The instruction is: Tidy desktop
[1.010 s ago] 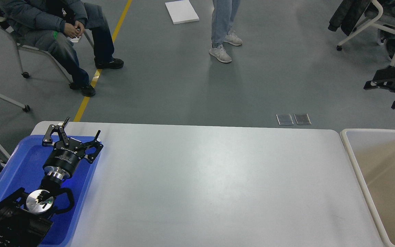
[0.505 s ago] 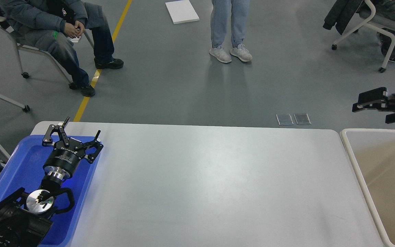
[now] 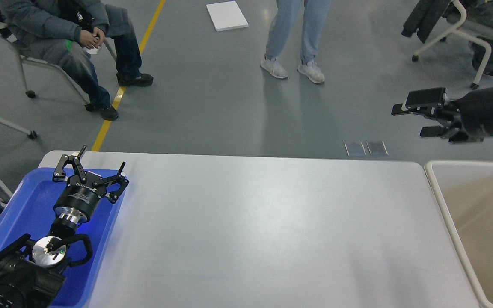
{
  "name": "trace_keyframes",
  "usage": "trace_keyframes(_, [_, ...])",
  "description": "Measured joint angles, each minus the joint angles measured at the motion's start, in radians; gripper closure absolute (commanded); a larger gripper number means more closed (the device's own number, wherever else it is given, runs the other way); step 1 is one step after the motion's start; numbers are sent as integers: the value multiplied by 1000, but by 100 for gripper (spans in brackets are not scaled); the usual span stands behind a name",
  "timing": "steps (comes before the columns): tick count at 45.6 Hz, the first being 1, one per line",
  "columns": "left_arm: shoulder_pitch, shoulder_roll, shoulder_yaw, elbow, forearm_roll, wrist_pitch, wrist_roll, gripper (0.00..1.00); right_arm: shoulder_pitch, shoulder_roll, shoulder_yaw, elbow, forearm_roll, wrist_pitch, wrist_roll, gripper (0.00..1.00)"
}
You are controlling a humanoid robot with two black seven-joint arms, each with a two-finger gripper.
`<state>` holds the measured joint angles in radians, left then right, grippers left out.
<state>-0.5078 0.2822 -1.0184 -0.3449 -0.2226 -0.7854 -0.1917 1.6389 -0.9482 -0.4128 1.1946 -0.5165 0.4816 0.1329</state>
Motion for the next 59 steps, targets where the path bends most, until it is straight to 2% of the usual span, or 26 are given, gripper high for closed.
trace_keyframes(7, [0, 0, 0, 0, 0, 0, 0, 0, -242, 6, 383, -10, 4, -32, 0, 1])
trace_keyframes(14, [0, 0, 0, 0, 0, 0, 0, 0, -442, 59, 707, -56, 6, -75, 1, 1])
trace_keyframes(31, [0, 0, 0, 0, 0, 0, 0, 0, -743, 342, 1410, -285, 8, -122, 5, 1])
trace_keyframes(41, [0, 0, 0, 0, 0, 0, 0, 0, -847, 496, 1720, -364, 9, -124, 9, 1])
trace_keyframes(49, [0, 0, 0, 0, 0, 0, 0, 0, -927, 597, 1883, -386, 11, -119, 17, 1])
trace_keyframes(59, [0, 0, 0, 0, 0, 0, 0, 0, -1019, 715, 2037, -397, 12, -117, 67, 1])
